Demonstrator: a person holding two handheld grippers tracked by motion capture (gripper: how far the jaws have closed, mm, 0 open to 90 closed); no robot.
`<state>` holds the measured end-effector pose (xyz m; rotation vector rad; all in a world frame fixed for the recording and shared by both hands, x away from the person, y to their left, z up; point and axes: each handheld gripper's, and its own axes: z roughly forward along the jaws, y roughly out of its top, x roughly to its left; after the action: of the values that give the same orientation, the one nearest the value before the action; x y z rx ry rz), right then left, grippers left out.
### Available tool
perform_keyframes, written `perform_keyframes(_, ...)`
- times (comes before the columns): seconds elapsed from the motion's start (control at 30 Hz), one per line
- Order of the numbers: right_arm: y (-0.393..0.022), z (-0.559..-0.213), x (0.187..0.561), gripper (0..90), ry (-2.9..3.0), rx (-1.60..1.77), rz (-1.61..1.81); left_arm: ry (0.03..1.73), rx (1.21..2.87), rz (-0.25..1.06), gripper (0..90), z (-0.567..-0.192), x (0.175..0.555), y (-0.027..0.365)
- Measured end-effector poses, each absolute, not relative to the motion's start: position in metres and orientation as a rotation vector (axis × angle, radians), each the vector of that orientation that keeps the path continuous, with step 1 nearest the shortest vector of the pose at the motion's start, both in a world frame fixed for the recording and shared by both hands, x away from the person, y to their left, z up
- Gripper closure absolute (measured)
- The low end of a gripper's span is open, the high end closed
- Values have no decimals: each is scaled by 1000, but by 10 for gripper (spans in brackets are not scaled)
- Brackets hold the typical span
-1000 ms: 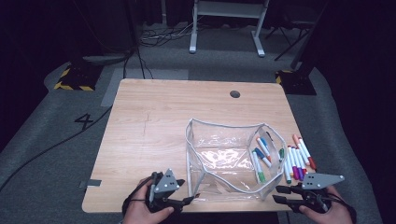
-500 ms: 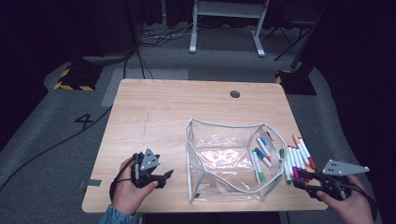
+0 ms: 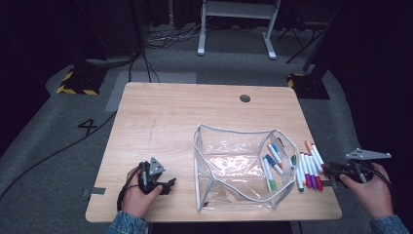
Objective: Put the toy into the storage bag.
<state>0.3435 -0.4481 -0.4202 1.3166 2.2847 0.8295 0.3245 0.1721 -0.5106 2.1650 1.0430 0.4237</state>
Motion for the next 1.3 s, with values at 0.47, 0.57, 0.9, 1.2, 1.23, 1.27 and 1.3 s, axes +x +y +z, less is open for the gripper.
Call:
perform_keyframes(0.47, -405, -442, 364, 666, 2453, 1246, 793, 1049, 2154, 423, 236, -512, 324, 171)
perform_keyframes(0.57, -393, -443, 366, 668, 2487, 1215, 813, 1049, 2153, 424, 236, -512, 324, 171)
perform_keyframes(0.9, -337, -465, 364, 724, 2658, 1182, 656, 1059, 2150, 429, 237, -512, 323, 171)
perform_keyframes(1.2, -326, -474, 366, 738, 2605, 1283, 543, 1058, 2152, 430, 237, -512, 323, 171)
perform_keyframes(1.23, -324, -473, 365, 750, 2584, 1319, 526, 1060, 2151, 429, 237, -512, 323, 171)
perform_keyframes(1.27, -323, -473, 364, 757, 2568, 1347, 522, 1062, 2150, 430, 237, -512, 323, 171)
perform_keyframes(1.3, -323, -473, 364, 762, 2556, 1364, 511, 1065, 2149, 432, 237, -512, 323, 170)
